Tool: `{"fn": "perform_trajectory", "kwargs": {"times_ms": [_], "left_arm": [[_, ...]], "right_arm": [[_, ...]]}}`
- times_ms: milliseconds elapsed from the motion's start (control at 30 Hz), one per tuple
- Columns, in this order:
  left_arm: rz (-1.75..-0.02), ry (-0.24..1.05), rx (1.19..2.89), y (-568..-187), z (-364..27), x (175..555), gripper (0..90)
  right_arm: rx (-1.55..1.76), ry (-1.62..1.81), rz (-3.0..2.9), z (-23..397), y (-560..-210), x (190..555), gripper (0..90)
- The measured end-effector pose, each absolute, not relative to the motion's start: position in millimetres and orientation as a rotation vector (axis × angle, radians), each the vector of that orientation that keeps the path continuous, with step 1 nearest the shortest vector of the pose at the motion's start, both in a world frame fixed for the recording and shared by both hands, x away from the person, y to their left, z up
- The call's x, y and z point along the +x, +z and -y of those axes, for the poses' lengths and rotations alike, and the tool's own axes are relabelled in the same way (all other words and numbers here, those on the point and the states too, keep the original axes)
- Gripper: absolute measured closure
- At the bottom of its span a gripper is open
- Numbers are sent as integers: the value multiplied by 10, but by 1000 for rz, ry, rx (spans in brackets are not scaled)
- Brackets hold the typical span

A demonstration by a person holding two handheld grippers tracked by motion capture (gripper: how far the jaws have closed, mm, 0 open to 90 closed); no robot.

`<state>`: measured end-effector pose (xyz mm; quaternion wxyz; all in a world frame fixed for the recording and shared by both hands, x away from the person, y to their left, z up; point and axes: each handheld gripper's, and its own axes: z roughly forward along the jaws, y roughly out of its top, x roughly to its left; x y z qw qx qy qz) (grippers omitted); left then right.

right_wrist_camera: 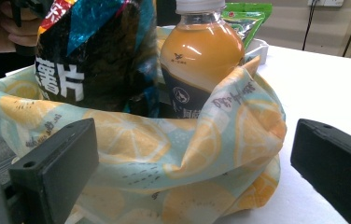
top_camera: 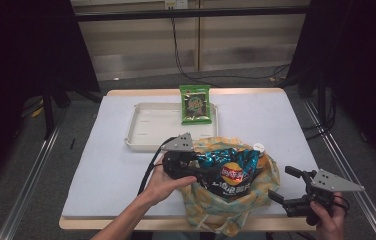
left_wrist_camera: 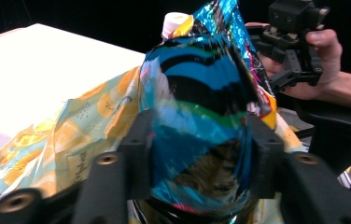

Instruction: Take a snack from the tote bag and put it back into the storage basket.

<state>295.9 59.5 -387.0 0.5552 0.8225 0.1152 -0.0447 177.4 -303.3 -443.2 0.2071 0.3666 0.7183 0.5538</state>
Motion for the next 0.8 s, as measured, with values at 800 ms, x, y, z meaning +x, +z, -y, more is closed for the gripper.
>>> {"fn": "perform_trajectory", "kwargs": {"times_ms": [800], "left_arm": [[-225,-147,1859,-3728,-637,2955,878]], "right_arm": [[1026,1561,-1980,3017,-4431,1768,4]]}}
